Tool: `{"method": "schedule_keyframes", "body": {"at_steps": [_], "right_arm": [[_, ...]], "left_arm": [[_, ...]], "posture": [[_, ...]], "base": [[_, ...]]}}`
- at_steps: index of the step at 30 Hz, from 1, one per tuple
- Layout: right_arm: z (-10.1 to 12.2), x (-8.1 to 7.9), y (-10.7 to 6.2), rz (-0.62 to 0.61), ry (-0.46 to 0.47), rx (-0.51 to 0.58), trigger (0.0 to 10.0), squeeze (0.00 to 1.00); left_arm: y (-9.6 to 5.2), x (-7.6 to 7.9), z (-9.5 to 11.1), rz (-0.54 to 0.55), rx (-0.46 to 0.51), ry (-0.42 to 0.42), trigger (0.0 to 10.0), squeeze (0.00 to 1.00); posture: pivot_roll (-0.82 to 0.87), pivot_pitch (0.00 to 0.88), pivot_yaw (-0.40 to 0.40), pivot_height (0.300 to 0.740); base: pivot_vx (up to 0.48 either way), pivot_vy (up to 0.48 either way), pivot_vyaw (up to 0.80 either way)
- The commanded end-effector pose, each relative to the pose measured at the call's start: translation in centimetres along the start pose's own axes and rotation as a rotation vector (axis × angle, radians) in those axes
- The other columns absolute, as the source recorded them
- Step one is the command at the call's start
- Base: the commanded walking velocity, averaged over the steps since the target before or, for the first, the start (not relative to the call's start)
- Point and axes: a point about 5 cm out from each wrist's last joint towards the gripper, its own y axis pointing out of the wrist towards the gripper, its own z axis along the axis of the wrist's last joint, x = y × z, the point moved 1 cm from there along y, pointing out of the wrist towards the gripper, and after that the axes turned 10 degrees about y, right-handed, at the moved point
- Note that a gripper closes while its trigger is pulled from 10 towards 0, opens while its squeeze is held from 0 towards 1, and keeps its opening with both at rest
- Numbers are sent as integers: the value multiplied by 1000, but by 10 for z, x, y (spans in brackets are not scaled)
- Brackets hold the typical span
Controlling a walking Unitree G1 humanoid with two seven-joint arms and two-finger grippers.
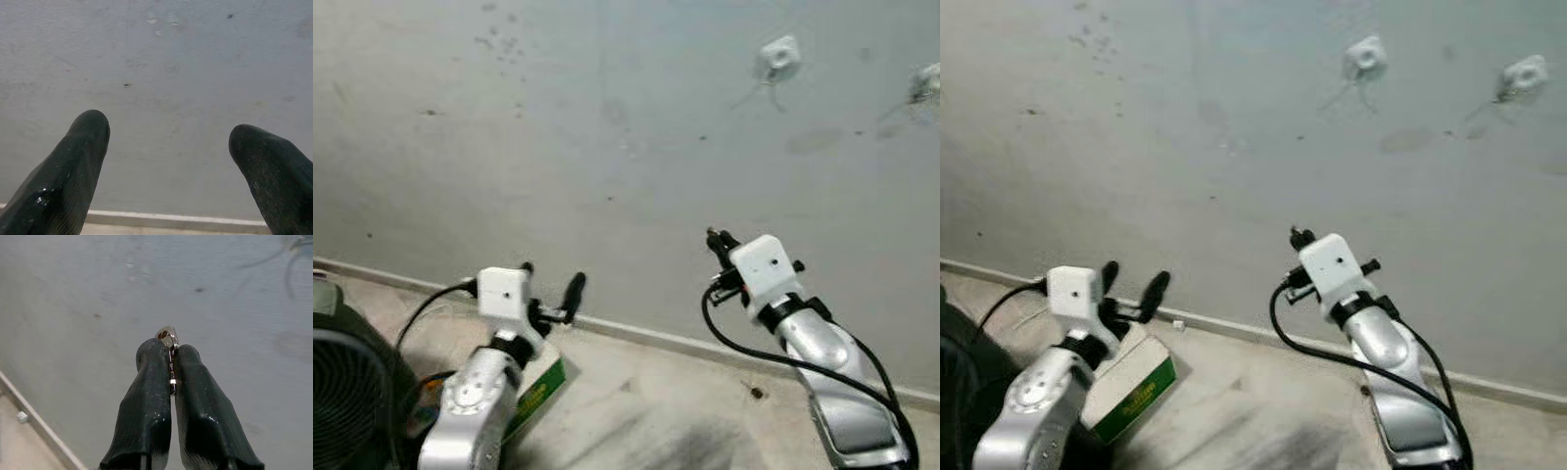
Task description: Hang keys on a hook
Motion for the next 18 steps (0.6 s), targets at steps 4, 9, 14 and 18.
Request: {"method": "schedule_keyframes", "body": {"at_steps": [4,9,14,18], "right_arm": [[5,-5,2,18,3,19,10000,0],[5,-5,1,19,3,18,10000,0],[5,-6,1,19,5,18,10000,0],[5,-6,1,20,7,18,10000,0]], "left_arm": [[-2,-7,-1,15,-10,4,10000,0],[-2,-6,-1,14,-11,3,10000,0],[-1,-7,-1,19,-13,-1,10000,0],[0,-9,2,36,7,-8,10000,0]], "posture": [[-39,54,26,740],[-39,54,26,740],[-39,54,26,740],[-39,54,26,740]], "base": [[0,-432,0],[0,-105,0],[0,-48,0],[0,0,0]]}}
